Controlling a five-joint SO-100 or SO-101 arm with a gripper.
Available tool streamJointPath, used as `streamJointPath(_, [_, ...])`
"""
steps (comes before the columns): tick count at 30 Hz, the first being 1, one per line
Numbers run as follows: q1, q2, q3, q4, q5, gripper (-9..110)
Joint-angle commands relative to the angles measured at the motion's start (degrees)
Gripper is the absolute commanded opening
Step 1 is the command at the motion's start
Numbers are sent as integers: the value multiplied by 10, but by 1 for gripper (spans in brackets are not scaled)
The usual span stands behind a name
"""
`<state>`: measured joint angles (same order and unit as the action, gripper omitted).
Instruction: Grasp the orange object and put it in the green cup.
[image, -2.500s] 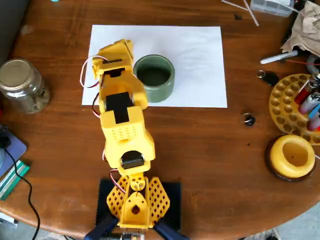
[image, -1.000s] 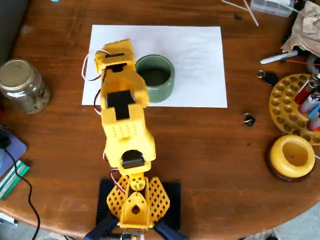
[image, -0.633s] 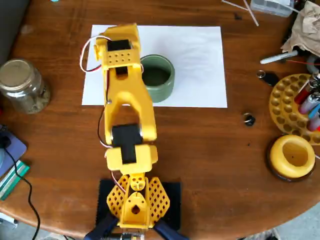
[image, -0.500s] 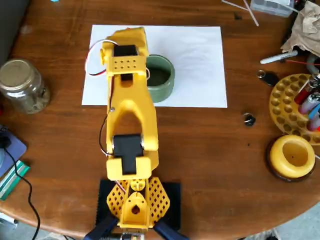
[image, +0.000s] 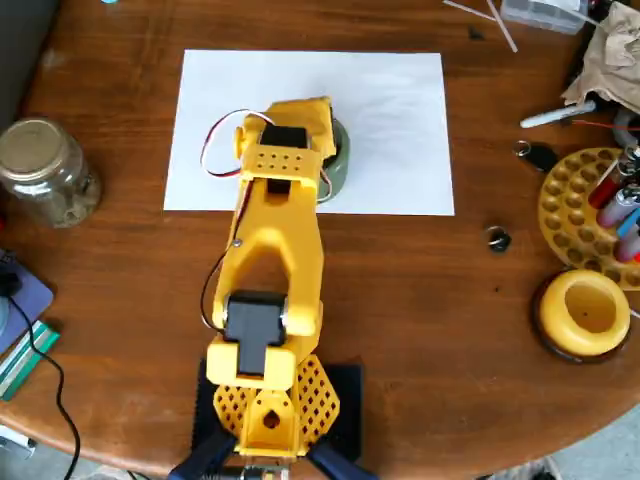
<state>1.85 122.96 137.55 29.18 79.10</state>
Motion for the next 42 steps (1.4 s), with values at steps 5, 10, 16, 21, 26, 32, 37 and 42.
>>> streamJointPath(5, [-23,10,29,-47,-6,18])
streamJointPath(10, [-44,23,19,-25,-25,30])
streamJointPath(16, [-25,93,-17,18,-331,0])
streamJointPath(21, [-9,270,44,87,-514,0])
streamJointPath(26, [-14,621,243,190,-731,0])
streamJointPath(32, [-37,636,301,341,-852,0])
streamJointPath(37, [-32,638,399,339,-874,0])
streamJointPath(42, [-20,618,400,351,-872,0])
